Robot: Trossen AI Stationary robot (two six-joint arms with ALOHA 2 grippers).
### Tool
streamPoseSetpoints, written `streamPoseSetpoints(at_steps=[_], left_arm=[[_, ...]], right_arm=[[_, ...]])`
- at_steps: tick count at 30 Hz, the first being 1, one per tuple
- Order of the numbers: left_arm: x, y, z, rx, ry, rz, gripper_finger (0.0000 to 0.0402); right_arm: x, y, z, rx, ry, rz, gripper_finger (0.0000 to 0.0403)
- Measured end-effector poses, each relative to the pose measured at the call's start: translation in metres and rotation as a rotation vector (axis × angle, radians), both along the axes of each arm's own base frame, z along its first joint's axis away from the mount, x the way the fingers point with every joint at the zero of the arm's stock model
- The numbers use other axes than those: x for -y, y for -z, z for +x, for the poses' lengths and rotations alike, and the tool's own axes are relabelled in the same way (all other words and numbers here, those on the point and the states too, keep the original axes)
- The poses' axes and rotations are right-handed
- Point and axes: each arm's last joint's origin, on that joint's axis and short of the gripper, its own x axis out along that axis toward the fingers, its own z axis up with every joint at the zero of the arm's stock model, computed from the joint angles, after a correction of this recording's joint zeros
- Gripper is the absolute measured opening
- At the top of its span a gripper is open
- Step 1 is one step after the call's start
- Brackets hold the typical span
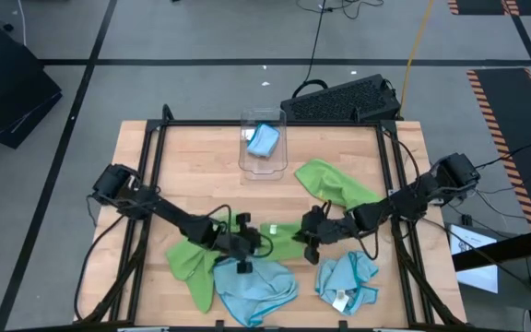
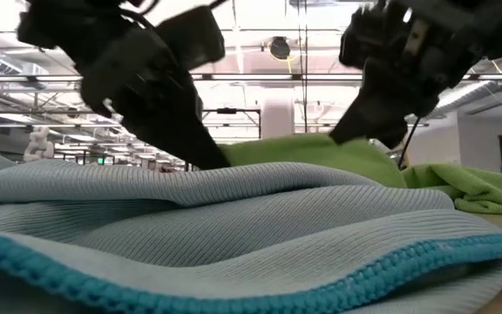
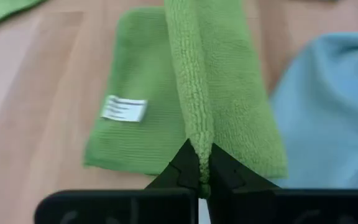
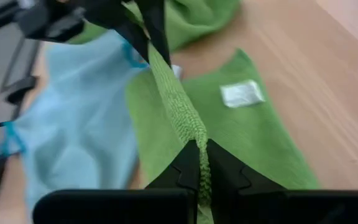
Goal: Fold microfiber towels
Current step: Fold the center green towel
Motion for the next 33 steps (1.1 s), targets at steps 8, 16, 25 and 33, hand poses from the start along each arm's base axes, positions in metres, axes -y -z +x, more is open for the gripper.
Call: streamPoseSetpoints(at_steps=[8,16,25,33], left_arm=[[-0.029,0.003,0.007,-0.045,-0.035,0.043,0.0008],[-0.039,0.002,0.011,-0.034,-0.041,0.035,0.0026],[-0.041,0.001,0.012,-0.021,-0.041,0.042,0.0011],[-0.042,0.001,0.012,-0.014,-0.073,0.055,0.0043]], right_arm=[[0.008,0.003,0.0,-0.033,0.04,-0.012,0.0009],[0.013,0.014,-0.009,-0.073,0.077,0.004,0.0009],[0.014,0.018,-0.012,-0.057,0.092,0.004,0.0009],[0.014,0.019,-0.012,-0.062,0.091,0.004,0.0013]])
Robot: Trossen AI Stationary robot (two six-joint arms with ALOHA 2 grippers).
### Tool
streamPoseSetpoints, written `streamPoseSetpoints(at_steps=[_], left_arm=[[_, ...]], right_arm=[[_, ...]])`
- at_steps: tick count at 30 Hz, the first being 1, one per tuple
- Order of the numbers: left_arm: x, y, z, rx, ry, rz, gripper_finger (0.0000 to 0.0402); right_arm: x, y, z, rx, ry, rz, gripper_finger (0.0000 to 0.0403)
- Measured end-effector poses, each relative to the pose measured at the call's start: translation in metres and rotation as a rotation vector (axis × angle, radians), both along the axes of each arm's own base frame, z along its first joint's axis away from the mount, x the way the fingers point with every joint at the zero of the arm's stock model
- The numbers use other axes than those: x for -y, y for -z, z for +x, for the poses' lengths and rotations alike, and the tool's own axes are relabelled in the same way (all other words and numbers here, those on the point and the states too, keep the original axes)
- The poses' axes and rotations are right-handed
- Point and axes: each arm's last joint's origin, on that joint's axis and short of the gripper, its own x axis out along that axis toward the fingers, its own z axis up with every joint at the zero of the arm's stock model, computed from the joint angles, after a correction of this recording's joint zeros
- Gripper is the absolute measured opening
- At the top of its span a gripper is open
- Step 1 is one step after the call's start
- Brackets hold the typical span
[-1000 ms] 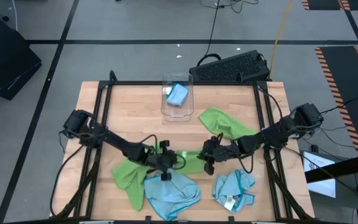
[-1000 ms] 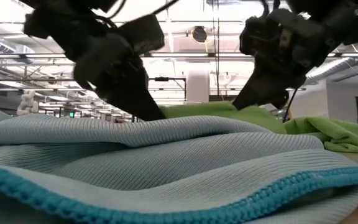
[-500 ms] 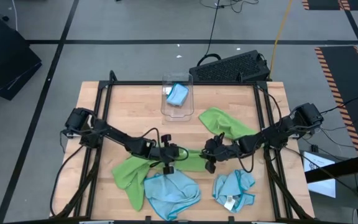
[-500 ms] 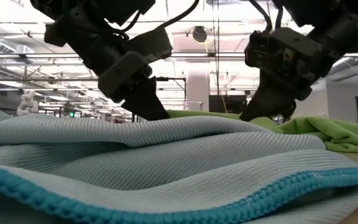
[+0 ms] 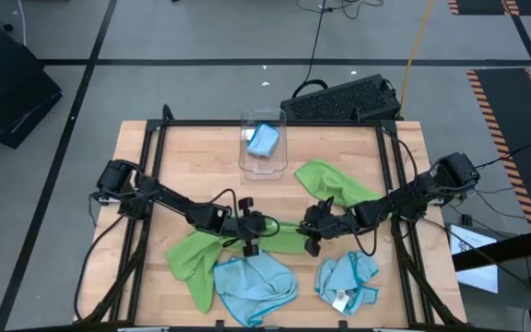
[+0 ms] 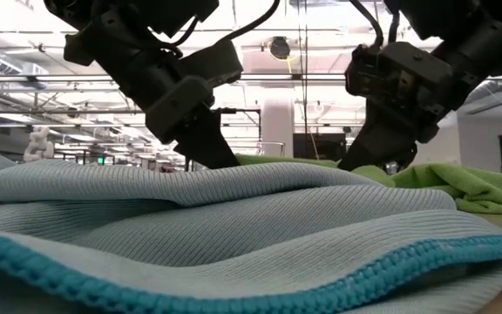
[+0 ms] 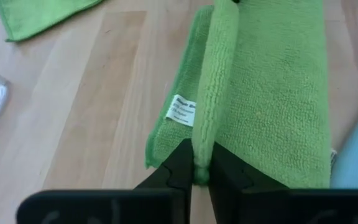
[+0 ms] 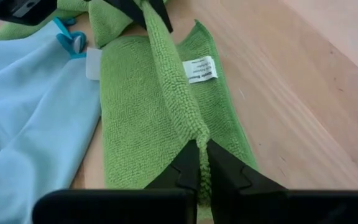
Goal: Fold microfiber towels
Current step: Fold the center green towel
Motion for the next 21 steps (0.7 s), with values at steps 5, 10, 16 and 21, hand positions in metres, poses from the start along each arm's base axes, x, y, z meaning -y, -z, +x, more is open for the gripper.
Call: streamPoseSetpoints(at_steps=[5,10,16,21], left_arm=[[-0.001,0.0,0.0,0.006,-0.026,0.041,0.0061],[-0.003,0.0,0.0,0.014,-0.054,0.085,0.01],[-0.004,-0.006,0.005,0.1,-0.095,0.138,0.0143],[-0.003,-0.021,0.009,0.194,-0.055,0.173,0.0152]], right_arm=[[0.0,0.0,0.0,-0.002,0.0,-0.001,0.0044],[0.0,0.0,0.0,-0.001,0.001,0.0,0.0088],[0.003,-0.007,-0.002,0.01,-0.02,-0.033,0.0124],[0.004,-0.017,-0.012,-0.009,-0.015,-0.083,0.0127]])
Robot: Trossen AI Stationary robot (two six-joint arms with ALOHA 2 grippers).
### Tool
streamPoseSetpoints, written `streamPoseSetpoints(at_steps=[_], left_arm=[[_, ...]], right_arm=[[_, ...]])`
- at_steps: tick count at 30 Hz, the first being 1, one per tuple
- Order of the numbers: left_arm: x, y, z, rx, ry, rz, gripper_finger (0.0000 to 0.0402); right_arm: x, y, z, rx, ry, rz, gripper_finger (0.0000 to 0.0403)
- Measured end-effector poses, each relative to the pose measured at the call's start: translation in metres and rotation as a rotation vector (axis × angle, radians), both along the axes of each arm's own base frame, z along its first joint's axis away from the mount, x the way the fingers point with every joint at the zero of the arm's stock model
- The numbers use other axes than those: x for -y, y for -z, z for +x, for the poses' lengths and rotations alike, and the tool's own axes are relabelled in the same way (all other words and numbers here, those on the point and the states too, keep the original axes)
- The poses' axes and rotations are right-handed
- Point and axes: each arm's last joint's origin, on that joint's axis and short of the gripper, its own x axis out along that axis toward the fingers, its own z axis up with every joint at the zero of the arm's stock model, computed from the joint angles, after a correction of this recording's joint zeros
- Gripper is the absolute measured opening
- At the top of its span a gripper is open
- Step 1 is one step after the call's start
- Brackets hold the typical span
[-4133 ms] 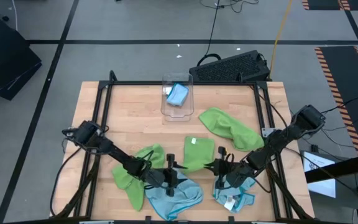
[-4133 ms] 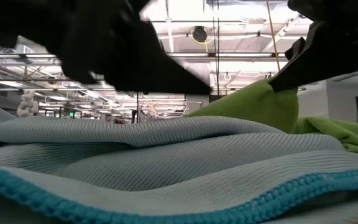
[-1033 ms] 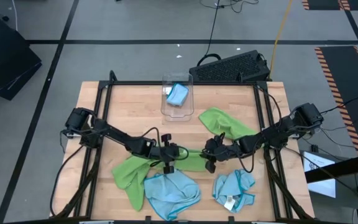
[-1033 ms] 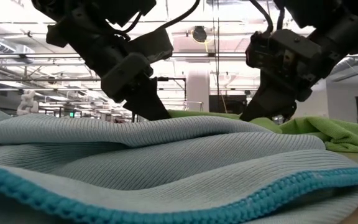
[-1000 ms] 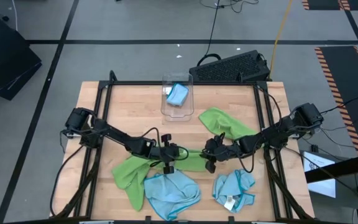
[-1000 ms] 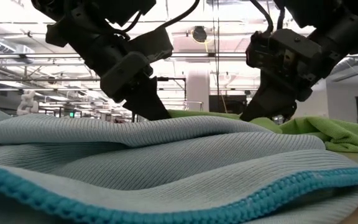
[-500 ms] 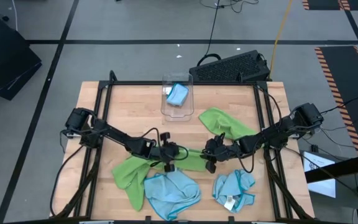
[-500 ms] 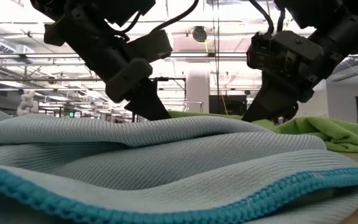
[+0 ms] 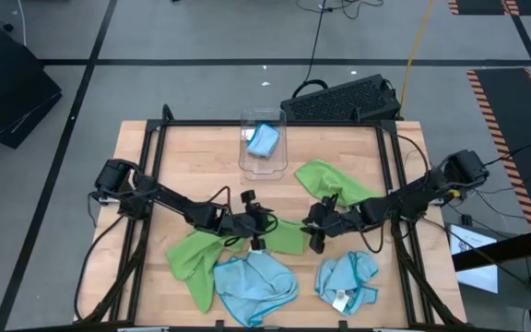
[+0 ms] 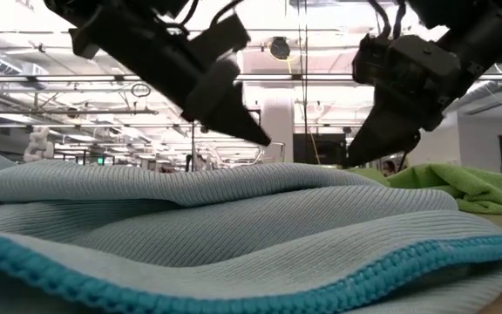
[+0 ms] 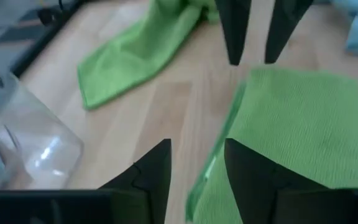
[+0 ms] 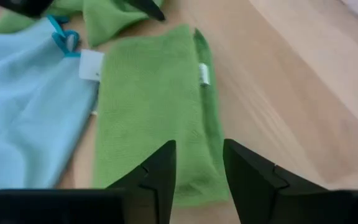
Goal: Fold microfiber towels
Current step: Fold the center green towel, then put the center green towel into the transparent bin
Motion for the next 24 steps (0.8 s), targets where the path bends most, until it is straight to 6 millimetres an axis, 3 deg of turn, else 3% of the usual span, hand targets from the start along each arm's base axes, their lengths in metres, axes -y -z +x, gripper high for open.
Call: streamPoseSetpoints(at_steps=[8,13,16,24], left_arm=[[0.01,-0.041,-0.015,0.086,0.04,-0.02,0.0152],[0.025,-0.046,-0.019,0.118,0.089,-0.031,0.0152],[0.031,-0.033,-0.013,0.119,0.105,-0.052,0.0152],[0.03,0.024,0.0,-0.014,0.096,-0.096,0.0152]], right_arm=[[-0.027,-0.017,-0.011,0.114,-0.105,-0.151,0.0128],[-0.042,-0.01,-0.002,0.217,-0.112,-0.201,0.0128],[-0.049,0.0,0.01,0.286,-0.124,-0.205,0.0128],[-0.057,0.045,0.027,0.328,-0.122,-0.258,0.0123]])
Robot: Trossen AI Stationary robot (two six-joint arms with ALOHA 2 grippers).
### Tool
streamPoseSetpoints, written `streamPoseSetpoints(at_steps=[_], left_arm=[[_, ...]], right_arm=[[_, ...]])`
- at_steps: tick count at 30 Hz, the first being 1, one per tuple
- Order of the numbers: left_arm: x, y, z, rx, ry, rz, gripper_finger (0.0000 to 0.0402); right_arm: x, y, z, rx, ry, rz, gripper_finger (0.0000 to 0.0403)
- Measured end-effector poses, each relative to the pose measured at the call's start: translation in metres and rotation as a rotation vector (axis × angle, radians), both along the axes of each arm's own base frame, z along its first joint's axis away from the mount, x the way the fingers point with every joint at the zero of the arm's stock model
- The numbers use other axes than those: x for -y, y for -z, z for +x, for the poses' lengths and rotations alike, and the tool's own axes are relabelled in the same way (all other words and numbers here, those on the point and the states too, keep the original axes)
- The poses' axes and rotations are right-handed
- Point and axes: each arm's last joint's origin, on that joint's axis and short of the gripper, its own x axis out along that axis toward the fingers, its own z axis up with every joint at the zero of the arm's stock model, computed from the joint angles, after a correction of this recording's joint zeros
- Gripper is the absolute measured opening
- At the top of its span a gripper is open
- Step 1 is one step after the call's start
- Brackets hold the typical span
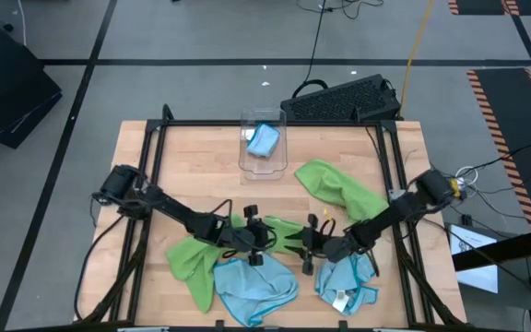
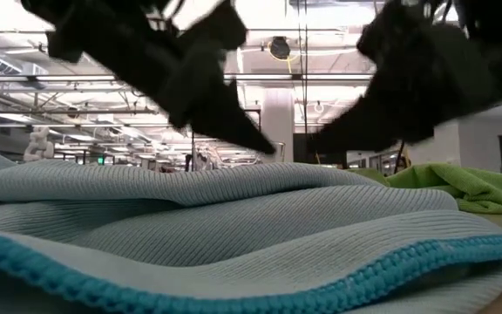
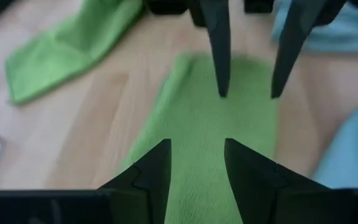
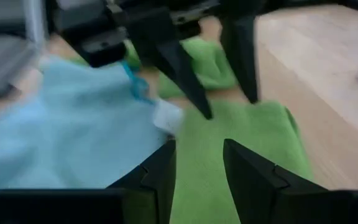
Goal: Fold microfiber towels
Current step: Put the center green towel into the transparent bin
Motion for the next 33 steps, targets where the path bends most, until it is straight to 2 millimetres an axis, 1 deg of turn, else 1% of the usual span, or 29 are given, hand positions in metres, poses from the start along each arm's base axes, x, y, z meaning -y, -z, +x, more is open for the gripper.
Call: streamPoseSetpoints(at_steps=[3,7,11,14,17,20,22,25,29,33], left_arm=[[-0.006,0.017,0.003,-0.049,-0.019,0.014,0.0152],[-0.015,0.034,0.006,-0.092,-0.051,0.002,0.0152],[-0.02,0.039,0.008,-0.101,-0.058,-0.019,0.0152],[-0.021,0.038,0.009,-0.101,-0.048,-0.009,0.0152],[-0.021,0.029,0.007,-0.096,-0.03,0.011,0.0152],[-0.017,0.013,0.005,-0.059,-0.016,0.008,0.0152],[-0.012,0.0,0.002,-0.026,0.008,0.011,0.0152],[0.0,-0.011,-0.003,-0.006,0.06,0.028,0.0152],[0.019,-0.014,-0.01,0.006,0.107,0.058,0.0156],[0.04,-0.008,-0.016,0.013,0.136,0.042,0.0183]], right_arm=[[0.001,0.017,0.001,-0.032,0.034,-0.034,0.011],[0.005,0.037,-0.001,-0.07,0.114,-0.052,0.0086],[0.008,0.048,0.0,-0.078,0.145,0.011,0.0068],[0.008,0.05,0.0,-0.079,0.155,0.022,0.0061],[0.008,0.048,0.001,-0.077,0.146,0.015,0.006],[0.007,0.043,0.002,-0.062,0.117,0.004,0.0059],[0.007,0.038,0.002,-0.05,0.104,-0.007,0.0059],[0.004,0.025,0.003,-0.016,0.081,-0.017,0.0059],[-0.001,0.008,-0.002,-0.015,0.038,-0.05,0.0061],[-0.007,-0.01,-0.012,-0.047,-0.008,-0.055,0.0083]])
